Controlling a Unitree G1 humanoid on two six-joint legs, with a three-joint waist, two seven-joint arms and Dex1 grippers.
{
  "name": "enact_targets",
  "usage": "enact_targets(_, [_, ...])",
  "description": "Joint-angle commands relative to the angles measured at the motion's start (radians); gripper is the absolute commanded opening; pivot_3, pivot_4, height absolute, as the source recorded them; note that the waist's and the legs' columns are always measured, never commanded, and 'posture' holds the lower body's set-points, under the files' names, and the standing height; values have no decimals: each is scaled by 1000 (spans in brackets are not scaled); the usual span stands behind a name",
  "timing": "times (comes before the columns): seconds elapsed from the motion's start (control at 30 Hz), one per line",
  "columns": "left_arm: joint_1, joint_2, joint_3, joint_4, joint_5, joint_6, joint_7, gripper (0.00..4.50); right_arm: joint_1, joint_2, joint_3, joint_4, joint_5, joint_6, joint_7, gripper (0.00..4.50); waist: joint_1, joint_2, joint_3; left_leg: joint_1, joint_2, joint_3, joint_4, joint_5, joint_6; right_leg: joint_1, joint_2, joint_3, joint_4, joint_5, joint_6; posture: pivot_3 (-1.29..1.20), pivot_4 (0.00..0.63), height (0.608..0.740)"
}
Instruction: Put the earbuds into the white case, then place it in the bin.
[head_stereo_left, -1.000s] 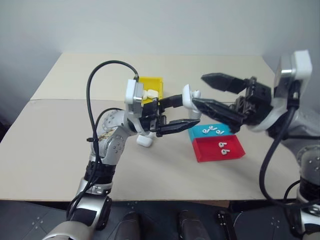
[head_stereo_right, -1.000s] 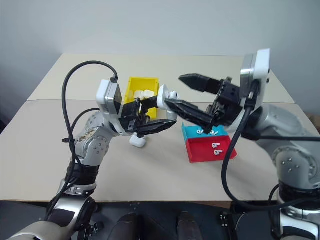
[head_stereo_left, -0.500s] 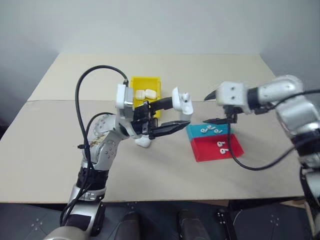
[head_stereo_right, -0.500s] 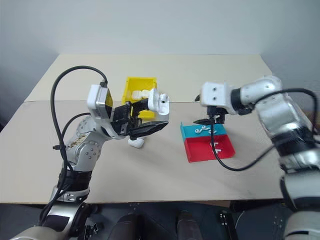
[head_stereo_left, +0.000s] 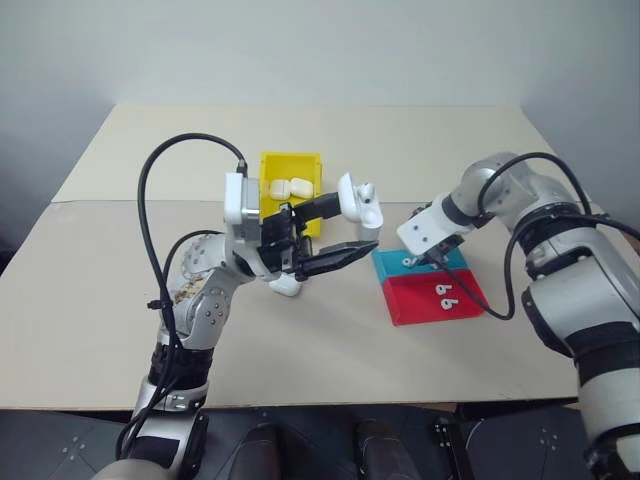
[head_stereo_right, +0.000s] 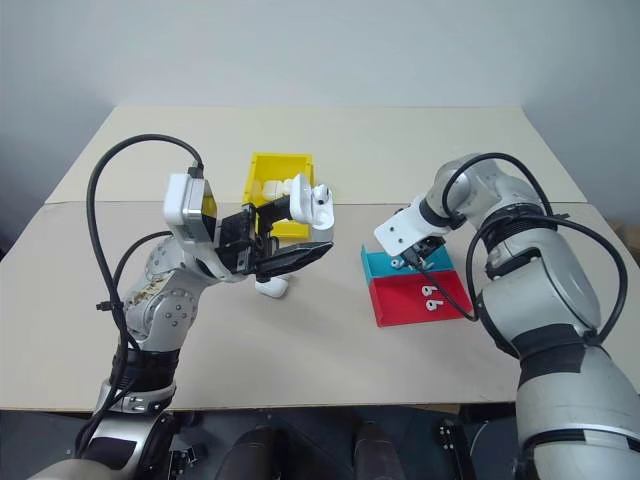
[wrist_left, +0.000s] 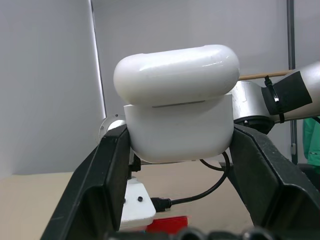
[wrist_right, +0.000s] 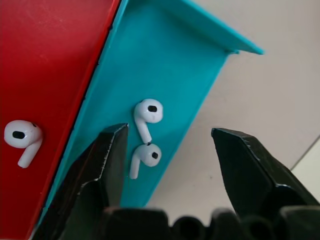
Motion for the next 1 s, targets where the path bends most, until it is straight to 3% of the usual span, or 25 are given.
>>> enact_targets(0.03, [5, 3, 4, -50, -7, -20, 14, 2742, -43, 4, -3, 20, -45, -35, -38, 3093, -2, 0, 0, 0, 0, 0, 0, 0, 0, 0, 0, 0, 0, 0, 0, 0, 150, 740])
enact_targets(0.47, [29, 12, -1, -95, -8, -18, 39, 2742, -2, 29, -9, 54, -130, -29, -148, 3093, -9, 0, 0, 1, 0, 0, 0, 0, 0, 0, 0, 0, 3, 0, 0, 0, 150, 740])
enact_targets(0.8, [34, 24, 3, -103, -9, -18, 46, 2742, 15, 52, -36, 65, -115, -13, -128, 3093, -11, 0, 0, 4, 0, 0, 0, 0, 0, 2, 0, 1, 2, 0, 0, 0, 150, 740])
enact_targets(0.9, [35, 26, 3, -101, -8, -20, 46, 2742, 19, 53, -32, 63, -126, -19, -129, 2518, -11, 0, 0, 4, 0, 0, 0, 0, -1, 2, 0, 1, 2, 0, 0, 0, 150, 740])
enact_targets(1.0, [35, 27, 4, -99, -7, -21, 46, 2742, 25, 51, -32, 64, -129, -19, -129, 1472, -11, 0, 0, 5, 0, 0, 0, 0, -1, 2, 0, 1, 2, 0, 0, 0, 150, 740])
